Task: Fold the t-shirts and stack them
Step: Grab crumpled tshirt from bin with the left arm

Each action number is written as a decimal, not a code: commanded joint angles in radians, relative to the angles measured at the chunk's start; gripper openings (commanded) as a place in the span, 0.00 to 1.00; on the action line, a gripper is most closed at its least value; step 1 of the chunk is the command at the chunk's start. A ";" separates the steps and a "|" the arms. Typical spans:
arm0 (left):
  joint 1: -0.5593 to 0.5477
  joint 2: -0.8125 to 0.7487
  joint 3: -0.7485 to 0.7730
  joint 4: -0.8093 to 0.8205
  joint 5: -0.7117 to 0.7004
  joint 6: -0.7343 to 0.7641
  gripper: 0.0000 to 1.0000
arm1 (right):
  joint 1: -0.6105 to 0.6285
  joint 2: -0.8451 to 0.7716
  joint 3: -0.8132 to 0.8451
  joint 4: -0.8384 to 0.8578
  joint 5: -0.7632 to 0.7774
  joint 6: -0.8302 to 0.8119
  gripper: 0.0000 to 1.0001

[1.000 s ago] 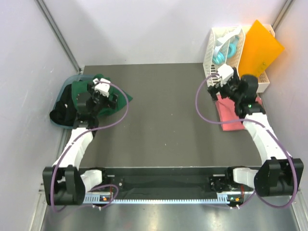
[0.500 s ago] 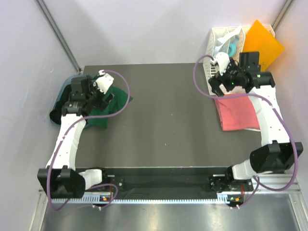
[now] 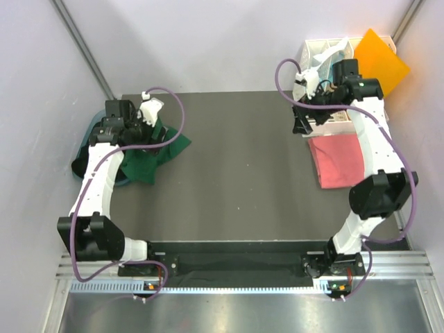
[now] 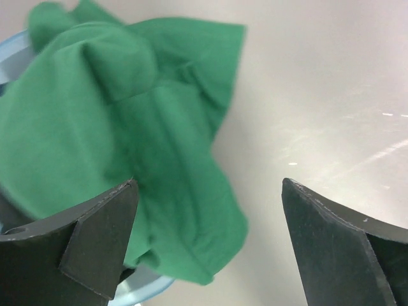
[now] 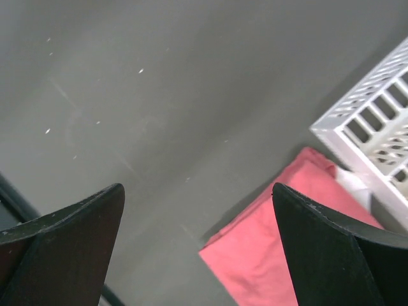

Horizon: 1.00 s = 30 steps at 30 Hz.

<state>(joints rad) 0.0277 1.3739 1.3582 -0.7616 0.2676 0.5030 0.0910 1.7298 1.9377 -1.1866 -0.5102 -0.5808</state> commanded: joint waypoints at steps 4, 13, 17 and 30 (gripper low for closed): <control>0.005 0.097 0.088 -0.122 0.239 0.042 0.93 | 0.078 0.102 0.162 -0.136 -0.027 -0.082 1.00; 0.002 0.157 0.084 0.011 0.119 0.031 0.82 | 0.162 0.114 0.193 -0.051 0.036 -0.067 1.00; -0.003 0.128 0.033 0.125 0.015 0.040 0.83 | 0.216 0.090 0.170 0.014 0.108 -0.097 1.00; -0.103 0.070 -0.080 0.174 -0.174 0.255 0.82 | 0.323 0.043 -0.041 0.327 0.289 -0.143 1.00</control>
<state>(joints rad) -0.0463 1.5070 1.3052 -0.6277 0.1619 0.6640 0.3725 1.8271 1.9568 -1.0084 -0.2783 -0.6991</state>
